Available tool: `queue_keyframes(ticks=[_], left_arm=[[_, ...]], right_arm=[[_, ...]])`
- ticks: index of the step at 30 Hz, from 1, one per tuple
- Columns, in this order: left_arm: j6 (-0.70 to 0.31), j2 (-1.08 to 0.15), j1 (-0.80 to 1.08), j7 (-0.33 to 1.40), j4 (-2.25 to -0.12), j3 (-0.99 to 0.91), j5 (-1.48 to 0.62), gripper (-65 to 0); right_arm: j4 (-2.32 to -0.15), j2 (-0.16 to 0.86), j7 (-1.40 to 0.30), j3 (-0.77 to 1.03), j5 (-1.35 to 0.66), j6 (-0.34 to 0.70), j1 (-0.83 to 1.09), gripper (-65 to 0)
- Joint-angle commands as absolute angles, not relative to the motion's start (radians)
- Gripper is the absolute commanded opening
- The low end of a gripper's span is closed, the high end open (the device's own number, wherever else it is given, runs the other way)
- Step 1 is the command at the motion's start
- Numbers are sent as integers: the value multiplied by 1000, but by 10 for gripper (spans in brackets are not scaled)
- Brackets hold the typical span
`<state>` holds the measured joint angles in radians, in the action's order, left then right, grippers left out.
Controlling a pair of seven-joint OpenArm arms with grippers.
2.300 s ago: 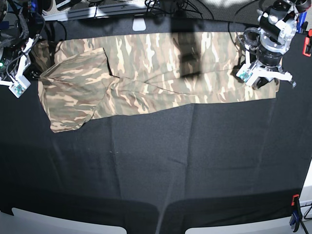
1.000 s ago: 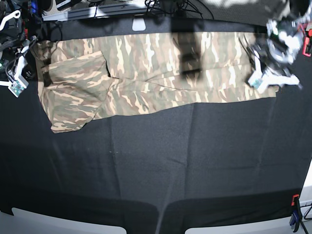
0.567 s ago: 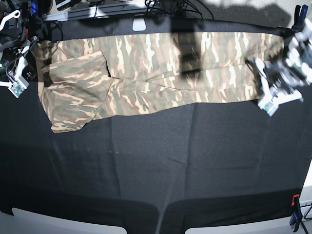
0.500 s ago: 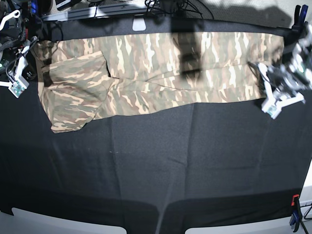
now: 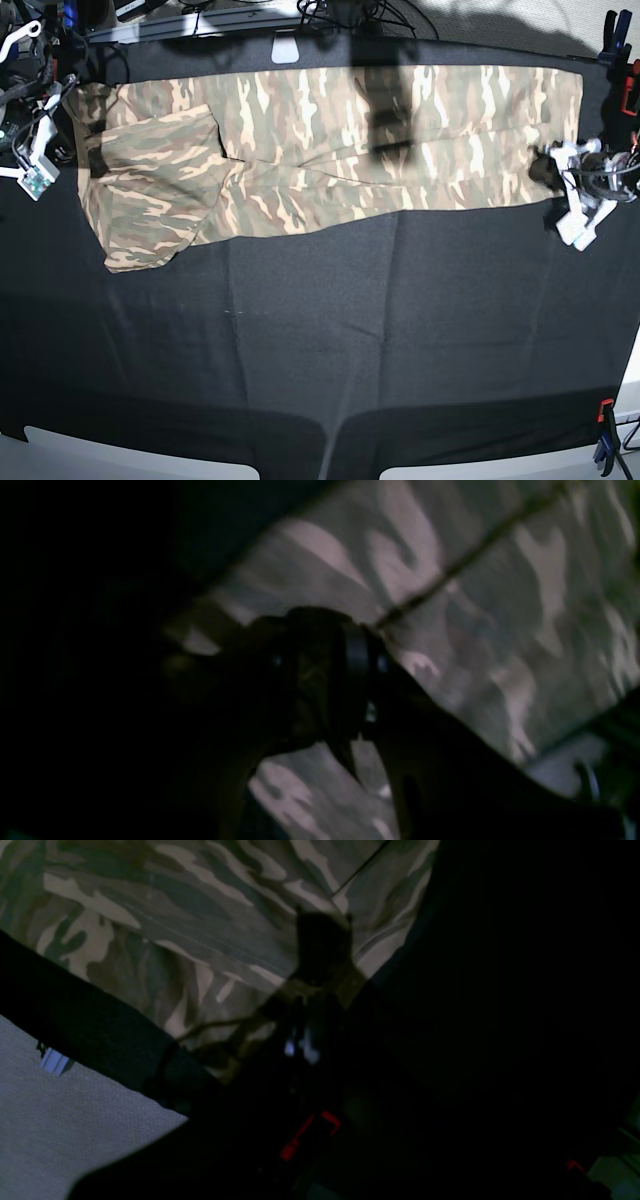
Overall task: Layout the t-shirt on the table in an organized manner, then fold the t-shirt properly
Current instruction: 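Move the left gripper along the shirt's edge toward the hem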
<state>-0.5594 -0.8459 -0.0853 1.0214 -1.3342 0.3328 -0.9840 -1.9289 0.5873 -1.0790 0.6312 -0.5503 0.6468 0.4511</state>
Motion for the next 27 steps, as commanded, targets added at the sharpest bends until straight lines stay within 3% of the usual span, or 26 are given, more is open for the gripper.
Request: queue_keyframes(ticks=[1,15,27], left_arm=[[-572,-868,-102,1039,-1341,326,-999,-523],[-585,-868,-136,1161,-1341,326,-1011,-523],[-626,-869,-136,1356,-1341,326,-1219,-523]], right_arm=[[-1943,607,-1066,642,-561,643,447,-650],[-1943,607,-1066,642,-561,643,447,-650],[-1943,607,-1066,642,-561,643,447,-650]])
